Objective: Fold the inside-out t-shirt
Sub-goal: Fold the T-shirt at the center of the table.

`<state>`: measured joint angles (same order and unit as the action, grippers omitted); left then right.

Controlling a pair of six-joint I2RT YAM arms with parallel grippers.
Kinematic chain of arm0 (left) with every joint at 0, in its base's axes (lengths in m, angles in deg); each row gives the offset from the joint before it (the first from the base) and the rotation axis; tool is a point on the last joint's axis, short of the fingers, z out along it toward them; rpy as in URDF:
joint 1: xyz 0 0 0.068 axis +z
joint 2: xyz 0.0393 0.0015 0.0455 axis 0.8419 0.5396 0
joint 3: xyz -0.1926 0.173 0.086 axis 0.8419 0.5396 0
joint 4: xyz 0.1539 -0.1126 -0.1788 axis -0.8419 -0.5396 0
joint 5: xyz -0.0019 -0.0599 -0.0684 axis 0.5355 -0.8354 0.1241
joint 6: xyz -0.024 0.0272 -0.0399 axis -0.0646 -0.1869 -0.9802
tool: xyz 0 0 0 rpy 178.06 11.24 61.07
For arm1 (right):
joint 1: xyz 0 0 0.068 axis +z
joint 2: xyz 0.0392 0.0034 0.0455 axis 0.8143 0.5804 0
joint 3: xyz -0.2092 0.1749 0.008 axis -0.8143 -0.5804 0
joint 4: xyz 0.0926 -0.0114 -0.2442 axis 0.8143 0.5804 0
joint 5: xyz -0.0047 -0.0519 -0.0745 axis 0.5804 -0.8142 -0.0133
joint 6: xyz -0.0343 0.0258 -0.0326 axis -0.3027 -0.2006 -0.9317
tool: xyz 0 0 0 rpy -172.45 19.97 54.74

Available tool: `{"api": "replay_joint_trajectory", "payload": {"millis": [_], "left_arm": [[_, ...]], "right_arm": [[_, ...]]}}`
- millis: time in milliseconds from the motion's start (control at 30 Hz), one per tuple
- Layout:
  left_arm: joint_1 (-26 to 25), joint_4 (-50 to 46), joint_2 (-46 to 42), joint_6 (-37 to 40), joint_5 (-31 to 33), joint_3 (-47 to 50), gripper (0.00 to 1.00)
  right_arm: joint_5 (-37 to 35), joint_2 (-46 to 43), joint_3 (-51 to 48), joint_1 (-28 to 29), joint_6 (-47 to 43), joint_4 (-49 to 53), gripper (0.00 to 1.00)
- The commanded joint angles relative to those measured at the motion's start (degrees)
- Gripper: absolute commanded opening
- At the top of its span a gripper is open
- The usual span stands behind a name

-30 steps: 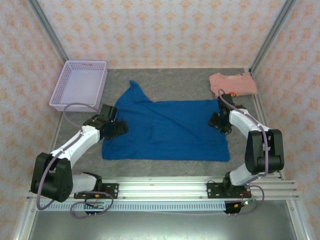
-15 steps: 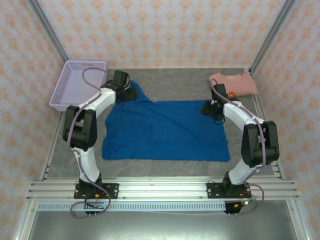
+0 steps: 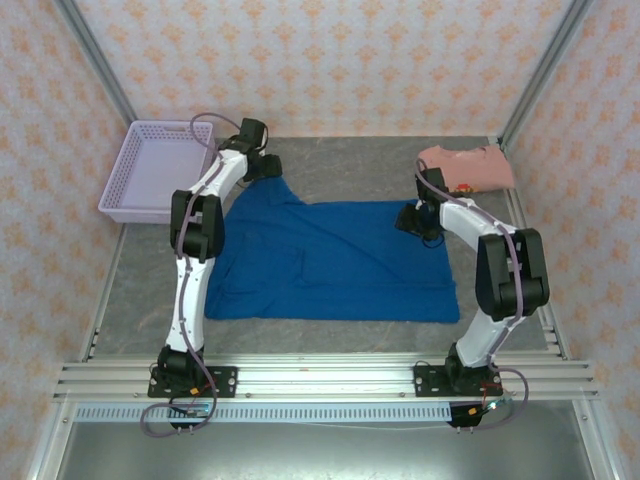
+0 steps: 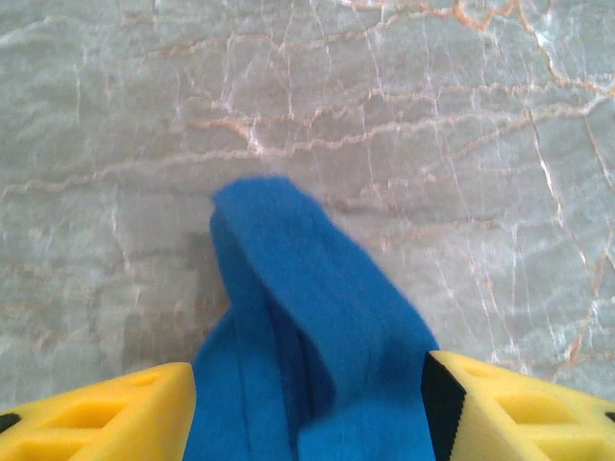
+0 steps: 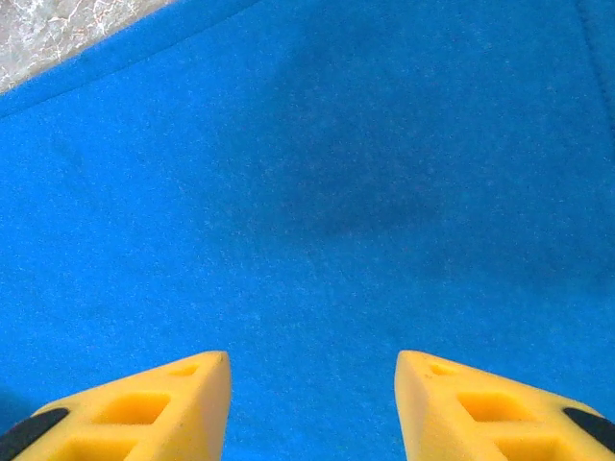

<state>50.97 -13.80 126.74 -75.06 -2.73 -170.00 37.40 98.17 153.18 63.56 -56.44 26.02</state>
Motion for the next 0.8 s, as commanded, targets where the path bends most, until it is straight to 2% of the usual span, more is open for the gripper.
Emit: {"api": "replay_joint_trajectory", "payload": {"millis": [0, 100, 267, 467, 767], "left_arm": [[1.01, -7.49, 4.08, 2.18, -1.37, -8.55, 0.65], [1.57, -9.37, 7.66, 1.62, -2.85, -14.3, 0.66], [2.24, -8.22, 10.72, 0.66, -7.71, -17.82, 0.66], [2.31, -8.33, 12.77, 0.73, -9.22, -20.62, 0.59], [3.29, -7.41, 13.24, -0.5, -9.5, -22.38, 0.42]], "right_arm": [[0.39, 0.96, 1.64, 0.51, -0.25, -0.05, 0.49], [0.82, 1.63, 1.78, 0.71, -0.14, -0.06, 0.49], [0.84, 2.06, 1.86, 0.82, -0.28, 0.18, 0.49], [1.51, 3.05, 2.05, 0.89, -0.25, 0.3, 0.49], [2.76, 4.39, 1.96, 1.05, 0.04, 0.05, 0.49]]}}
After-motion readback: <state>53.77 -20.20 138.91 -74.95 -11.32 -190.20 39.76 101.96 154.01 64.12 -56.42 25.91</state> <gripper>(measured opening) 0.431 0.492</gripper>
